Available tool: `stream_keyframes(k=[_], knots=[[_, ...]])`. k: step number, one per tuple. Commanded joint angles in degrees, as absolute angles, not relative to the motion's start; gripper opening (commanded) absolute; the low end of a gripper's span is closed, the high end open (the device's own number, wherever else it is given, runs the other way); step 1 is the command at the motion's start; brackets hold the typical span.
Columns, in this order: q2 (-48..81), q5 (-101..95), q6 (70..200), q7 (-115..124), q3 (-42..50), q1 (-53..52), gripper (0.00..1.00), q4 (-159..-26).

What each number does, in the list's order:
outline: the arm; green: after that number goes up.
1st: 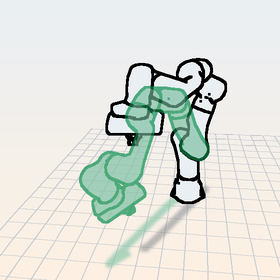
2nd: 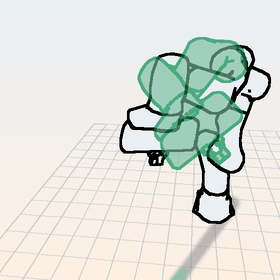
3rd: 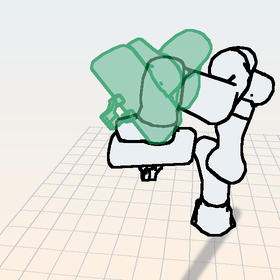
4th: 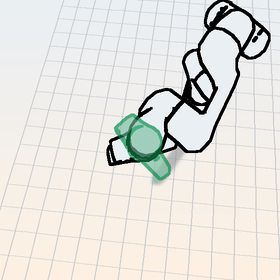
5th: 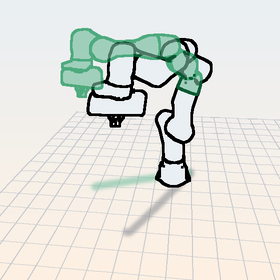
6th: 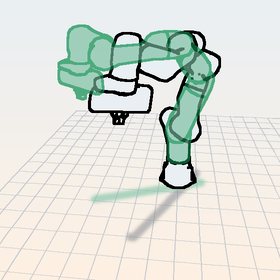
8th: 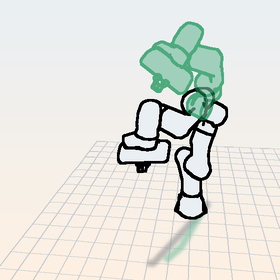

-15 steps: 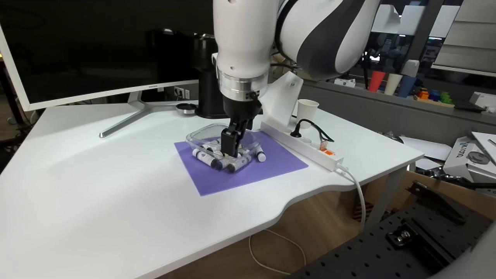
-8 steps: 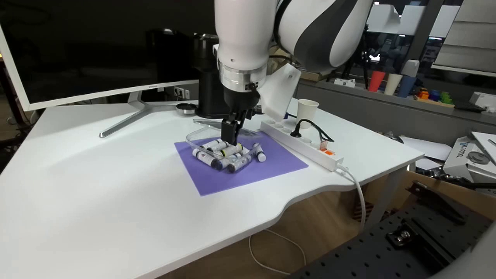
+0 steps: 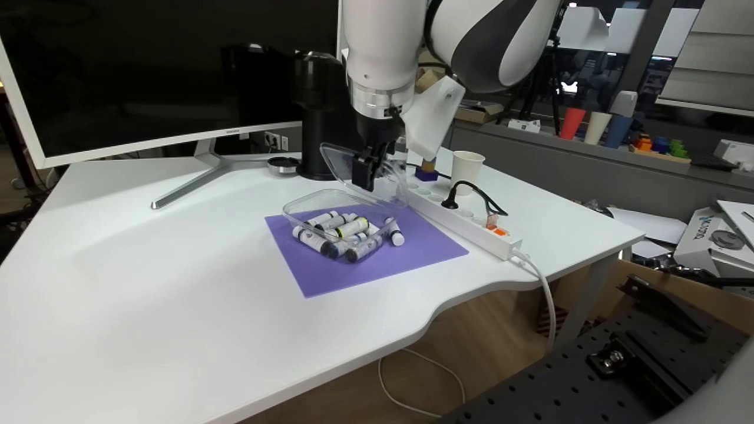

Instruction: Open the pack on the table

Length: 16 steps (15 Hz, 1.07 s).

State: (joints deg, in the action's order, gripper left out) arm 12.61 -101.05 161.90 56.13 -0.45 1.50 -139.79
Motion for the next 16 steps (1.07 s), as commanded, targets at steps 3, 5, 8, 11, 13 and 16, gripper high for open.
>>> stream_keyframes(k=[3, 5, 8, 11, 13, 16], knots=[[10.42, -103.65, 159.07, 59.21, 1.63, 3.37, 1.0, -137.44], [9.83, -103.26, 158.26, 59.21, 2.47, 4.21, 1.0, -136.92], [8.98, -101.86, 157.74, 59.12, 3.63, 5.57, 1.0, -136.53], [8.28, -98.34, 158.05, 57.34, 4.71, 6.95, 1.0, -136.76], [8.1, -92.44, 158.61, 54.01, 5.33, 7.9, 1.0, -137.51], [8.3, -76.4, 159.54, 44.58, 5.55, 9.65, 1.0, -139.16]])
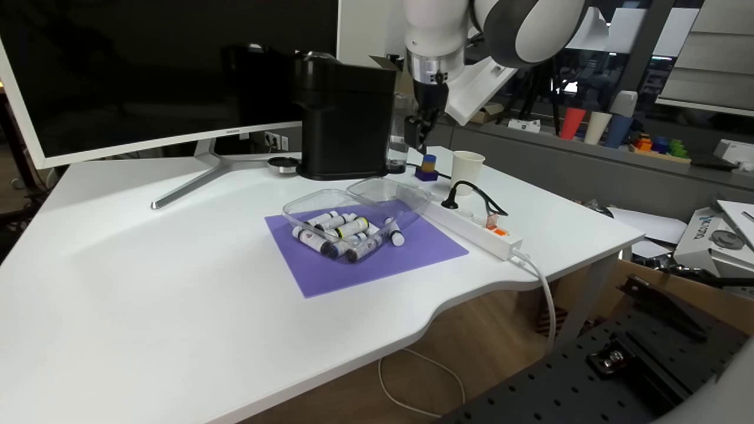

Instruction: Open the pack on the table

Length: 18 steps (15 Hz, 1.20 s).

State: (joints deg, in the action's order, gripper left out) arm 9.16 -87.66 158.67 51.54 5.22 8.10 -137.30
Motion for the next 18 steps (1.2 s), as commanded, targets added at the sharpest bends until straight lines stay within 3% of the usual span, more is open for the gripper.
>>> stream_keyframes(k=[1, 8, 10, 18], knots=[[8.54, -71.3, 160.07, 41.82, 5.6, 10.19, 1.0, -139.91], [6.29, -33.21, 154.89, 15.56, -1.02, 15.75, 1.0, -143.88], [4.69, -23.78, 152.06, 8.12, 2.12, 11.51, 1.0, -143.28], [-2.21, -12.32, 143.17, -4.44, 4.01, 8.18, 1.0, -141.96]])
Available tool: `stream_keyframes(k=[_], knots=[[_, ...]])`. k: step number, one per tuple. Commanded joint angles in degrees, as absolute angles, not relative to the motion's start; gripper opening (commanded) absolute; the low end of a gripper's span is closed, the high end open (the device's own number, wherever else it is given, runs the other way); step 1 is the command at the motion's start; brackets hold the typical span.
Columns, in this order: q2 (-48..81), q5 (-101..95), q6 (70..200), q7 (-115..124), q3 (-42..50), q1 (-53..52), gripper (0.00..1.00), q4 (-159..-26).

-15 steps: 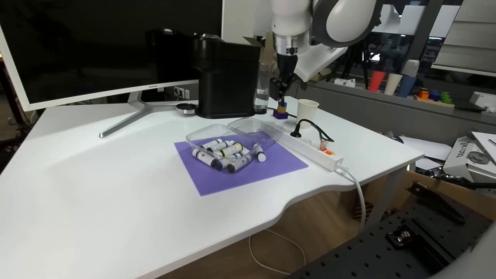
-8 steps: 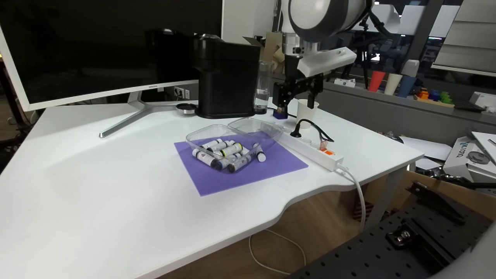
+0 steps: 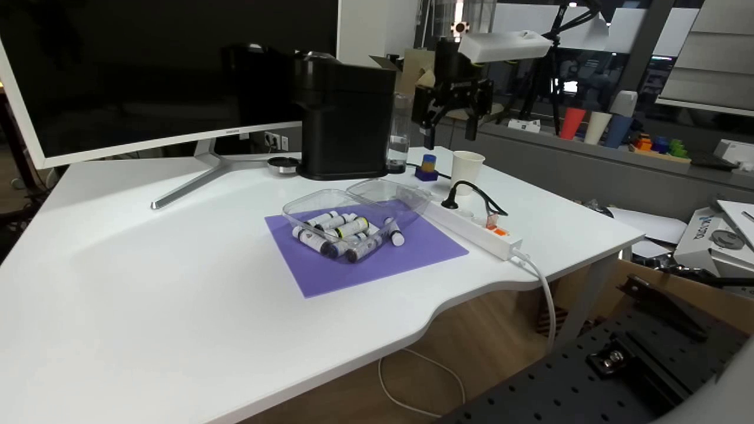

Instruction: Open the pack on the table

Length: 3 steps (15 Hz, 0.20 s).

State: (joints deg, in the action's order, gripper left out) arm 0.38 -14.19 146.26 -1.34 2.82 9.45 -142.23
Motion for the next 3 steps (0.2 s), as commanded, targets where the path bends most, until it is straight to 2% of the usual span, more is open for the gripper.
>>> stream_keyframes(k=[1, 3], knots=[[-2.81, -11.95, 142.55, -5.42, 4.1, 8.01, 1.0, -142.08], [-3.62, -11.38, 141.17, -6.72, 4.23, 7.72, 1.0, -142.09]])
